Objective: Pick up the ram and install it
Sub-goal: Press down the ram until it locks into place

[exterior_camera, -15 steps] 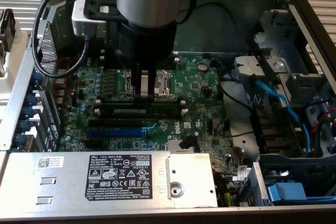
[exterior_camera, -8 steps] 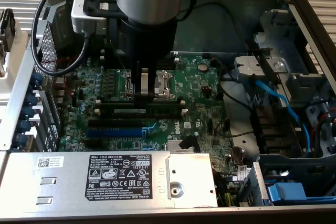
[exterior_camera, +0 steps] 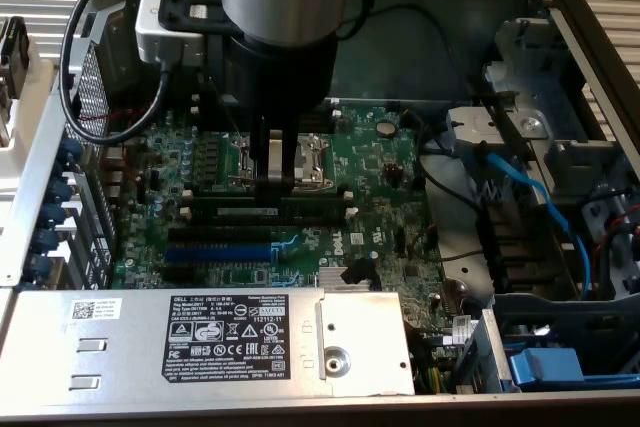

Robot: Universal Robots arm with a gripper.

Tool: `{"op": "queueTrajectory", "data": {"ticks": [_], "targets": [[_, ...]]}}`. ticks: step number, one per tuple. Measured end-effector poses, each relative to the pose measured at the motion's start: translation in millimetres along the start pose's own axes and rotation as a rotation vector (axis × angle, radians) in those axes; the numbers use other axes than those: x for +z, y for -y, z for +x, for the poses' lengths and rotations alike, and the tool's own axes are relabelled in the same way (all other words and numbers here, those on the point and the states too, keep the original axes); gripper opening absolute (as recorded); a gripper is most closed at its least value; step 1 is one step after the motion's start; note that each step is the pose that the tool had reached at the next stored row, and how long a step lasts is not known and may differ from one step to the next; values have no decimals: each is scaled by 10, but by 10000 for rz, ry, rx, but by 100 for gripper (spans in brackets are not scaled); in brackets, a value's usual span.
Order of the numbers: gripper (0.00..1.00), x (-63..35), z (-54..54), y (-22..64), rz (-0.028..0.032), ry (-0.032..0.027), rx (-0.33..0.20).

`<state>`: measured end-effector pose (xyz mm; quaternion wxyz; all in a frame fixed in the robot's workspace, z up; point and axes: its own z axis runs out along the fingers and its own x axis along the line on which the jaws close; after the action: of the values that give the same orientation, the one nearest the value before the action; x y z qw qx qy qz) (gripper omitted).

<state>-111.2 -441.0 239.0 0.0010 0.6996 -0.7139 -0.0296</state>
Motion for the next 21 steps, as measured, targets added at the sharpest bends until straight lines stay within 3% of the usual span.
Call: {"op": "queueTrajectory", "data": {"ticks": [5,7,21], "targets": [[24,0,0,0,0,0,0],[11,0,0,0,0,0,0],[10,-1,-17,32,0,-1,0]]}}
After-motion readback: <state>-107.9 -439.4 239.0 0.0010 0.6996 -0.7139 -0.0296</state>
